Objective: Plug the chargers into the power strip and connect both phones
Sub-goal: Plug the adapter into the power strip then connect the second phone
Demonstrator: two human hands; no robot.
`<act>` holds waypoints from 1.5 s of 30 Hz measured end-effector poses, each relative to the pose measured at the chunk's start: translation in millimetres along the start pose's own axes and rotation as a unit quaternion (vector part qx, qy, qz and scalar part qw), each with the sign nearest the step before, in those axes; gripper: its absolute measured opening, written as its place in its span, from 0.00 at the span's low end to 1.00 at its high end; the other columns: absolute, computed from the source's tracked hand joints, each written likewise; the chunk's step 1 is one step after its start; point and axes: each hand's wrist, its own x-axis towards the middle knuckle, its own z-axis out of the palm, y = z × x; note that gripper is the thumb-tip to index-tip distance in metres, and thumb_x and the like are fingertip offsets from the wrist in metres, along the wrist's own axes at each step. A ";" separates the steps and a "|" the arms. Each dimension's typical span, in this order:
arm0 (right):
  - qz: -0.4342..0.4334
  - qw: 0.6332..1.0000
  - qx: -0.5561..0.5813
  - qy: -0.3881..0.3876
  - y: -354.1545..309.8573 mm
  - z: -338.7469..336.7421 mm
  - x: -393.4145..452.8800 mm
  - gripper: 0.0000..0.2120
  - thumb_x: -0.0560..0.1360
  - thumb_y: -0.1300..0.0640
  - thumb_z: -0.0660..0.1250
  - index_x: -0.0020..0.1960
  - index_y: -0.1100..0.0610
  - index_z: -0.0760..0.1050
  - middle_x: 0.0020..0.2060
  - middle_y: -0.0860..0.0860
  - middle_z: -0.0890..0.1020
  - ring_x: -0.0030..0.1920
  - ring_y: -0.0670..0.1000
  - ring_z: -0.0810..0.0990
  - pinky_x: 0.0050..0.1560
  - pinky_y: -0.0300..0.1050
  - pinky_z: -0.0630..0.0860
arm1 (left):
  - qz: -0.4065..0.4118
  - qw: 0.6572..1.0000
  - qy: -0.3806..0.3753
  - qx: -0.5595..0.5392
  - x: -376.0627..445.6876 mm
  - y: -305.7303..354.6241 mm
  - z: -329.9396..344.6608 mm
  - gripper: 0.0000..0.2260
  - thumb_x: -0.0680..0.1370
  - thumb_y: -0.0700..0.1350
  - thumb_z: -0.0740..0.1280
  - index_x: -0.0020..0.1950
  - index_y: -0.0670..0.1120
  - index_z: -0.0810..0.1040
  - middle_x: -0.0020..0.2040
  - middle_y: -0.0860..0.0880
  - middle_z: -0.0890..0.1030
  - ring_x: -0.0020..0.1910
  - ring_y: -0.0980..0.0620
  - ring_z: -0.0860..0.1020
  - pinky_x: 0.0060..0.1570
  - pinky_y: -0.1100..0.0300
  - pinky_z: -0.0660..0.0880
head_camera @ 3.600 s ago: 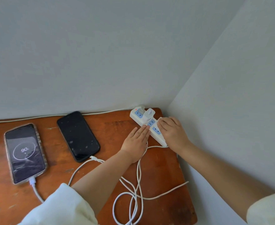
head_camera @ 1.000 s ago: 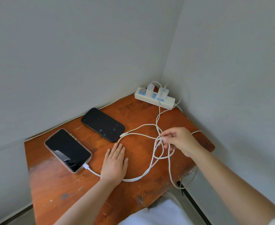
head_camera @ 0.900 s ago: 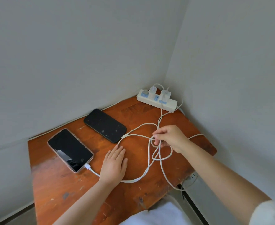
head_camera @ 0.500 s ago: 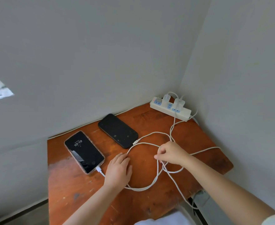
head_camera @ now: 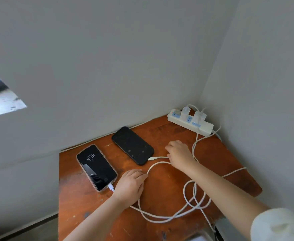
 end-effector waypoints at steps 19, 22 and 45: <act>-0.065 0.993 0.092 0.022 10.7 17.9 7.6 0.12 0.77 0.65 0.57 0.57 0.58 0.74 0.51 0.55 0.79 0.52 0.52 0.76 0.49 0.39 0.69 | 0.122 0.903 -0.264 0.316 130.8 -18.4 -68.5 0.43 0.67 0.39 0.73 0.73 0.40 0.48 0.75 0.40 0.53 0.74 0.44 0.51 0.72 0.52 0.47; -0.082 0.990 0.114 0.012 12.4 12.9 10.1 0.11 0.78 0.61 0.54 0.51 0.59 0.76 0.48 0.55 0.80 0.49 0.51 0.76 0.44 0.37 0.66 | 0.129 0.912 -0.259 0.292 130.8 -20.3 -78.3 0.44 0.65 0.42 0.75 0.72 0.38 0.50 0.73 0.37 0.57 0.72 0.40 0.56 0.71 0.52 0.50; -0.124 0.963 0.221 0.088 -84.2 -116.5 13.1 0.10 0.76 0.58 0.63 0.50 0.61 0.80 0.44 0.58 0.84 0.45 0.56 0.80 0.50 0.53 0.76 | -0.117 0.984 0.127 -0.043 18.8 -36.4 -124.2 0.46 0.62 0.53 0.75 0.73 0.44 0.54 0.72 0.44 0.62 0.71 0.46 0.59 0.67 0.53 0.61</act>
